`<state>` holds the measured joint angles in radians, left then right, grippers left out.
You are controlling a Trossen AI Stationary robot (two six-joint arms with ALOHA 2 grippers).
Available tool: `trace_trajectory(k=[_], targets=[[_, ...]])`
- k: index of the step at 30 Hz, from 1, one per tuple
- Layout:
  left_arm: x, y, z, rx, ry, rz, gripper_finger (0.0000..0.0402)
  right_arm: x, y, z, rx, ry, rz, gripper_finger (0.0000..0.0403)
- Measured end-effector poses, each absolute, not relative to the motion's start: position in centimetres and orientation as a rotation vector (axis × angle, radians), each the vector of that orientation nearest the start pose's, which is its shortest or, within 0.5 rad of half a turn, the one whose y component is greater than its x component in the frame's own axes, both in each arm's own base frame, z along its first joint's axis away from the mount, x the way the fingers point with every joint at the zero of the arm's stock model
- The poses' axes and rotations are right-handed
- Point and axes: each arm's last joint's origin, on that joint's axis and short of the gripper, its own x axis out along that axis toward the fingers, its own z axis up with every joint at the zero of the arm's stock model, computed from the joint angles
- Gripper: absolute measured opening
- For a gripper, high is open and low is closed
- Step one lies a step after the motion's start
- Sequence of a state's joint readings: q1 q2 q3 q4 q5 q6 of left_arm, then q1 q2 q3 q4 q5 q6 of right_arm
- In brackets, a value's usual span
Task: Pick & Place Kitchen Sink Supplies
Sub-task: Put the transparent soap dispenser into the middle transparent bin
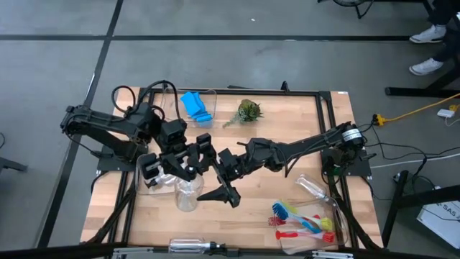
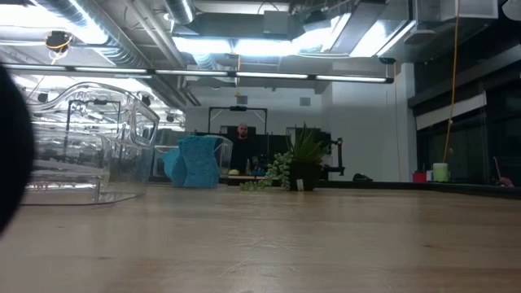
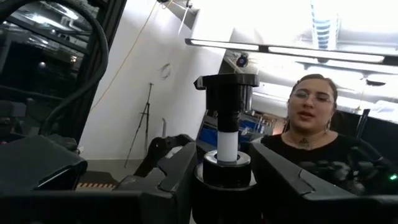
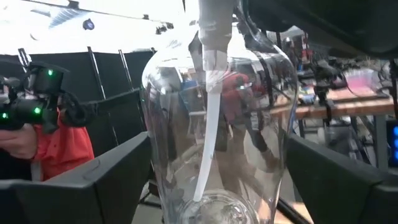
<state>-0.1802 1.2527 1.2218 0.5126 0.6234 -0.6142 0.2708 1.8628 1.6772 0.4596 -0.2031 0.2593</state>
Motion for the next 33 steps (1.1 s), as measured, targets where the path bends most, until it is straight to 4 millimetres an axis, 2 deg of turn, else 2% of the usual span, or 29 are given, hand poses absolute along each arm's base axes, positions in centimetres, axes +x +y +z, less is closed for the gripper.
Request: trace_trajectory(k=[8,11,14,17,20,24,29,33], targets=[[23.5,-5.4,45.4,-0.41,-0.192,-0.769,0.0129,40.2,10.3,41.3,0.258,-0.057,0.449,0.0352],[21.9,-5.2,46.5,-0.398,-0.229,-0.799,0.0129,39.3,9.7,41.8,0.24,-0.018,0.408,0.0352],[21.5,-5.1,46.7,-0.395,-0.233,-0.793,0.0129,39.1,9.5,41.7,0.227,0.008,0.342,0.0352],[21.6,-5.1,46.0,-0.414,-0.168,-0.762,0.0129,39.2,9.1,40.7,0.227,0.109,0.26,0.0352],[20.5,-4.8,46.0,-0.415,-0.127,-0.713,0.0129,38.6,8.5,40.3,0.252,0.206,0.195,0.0352],[19.0,-4.7,45.6,-0.42,-0.05,-0.614,0.0129,37.1,7.9,40.8,0.295,0.282,0.152,0.0352],[15.9,-4.8,45.1,-0.436,0.02,-0.463,0.0129,35.0,7.4,41.4,0.297,0.348,0.035,0.0352],[14.8,-5.4,42.8,-0.478,0.108,-0.354,0.0129,33.9,7.6,42.0,0.279,0.339,-0.048,0.0352]])
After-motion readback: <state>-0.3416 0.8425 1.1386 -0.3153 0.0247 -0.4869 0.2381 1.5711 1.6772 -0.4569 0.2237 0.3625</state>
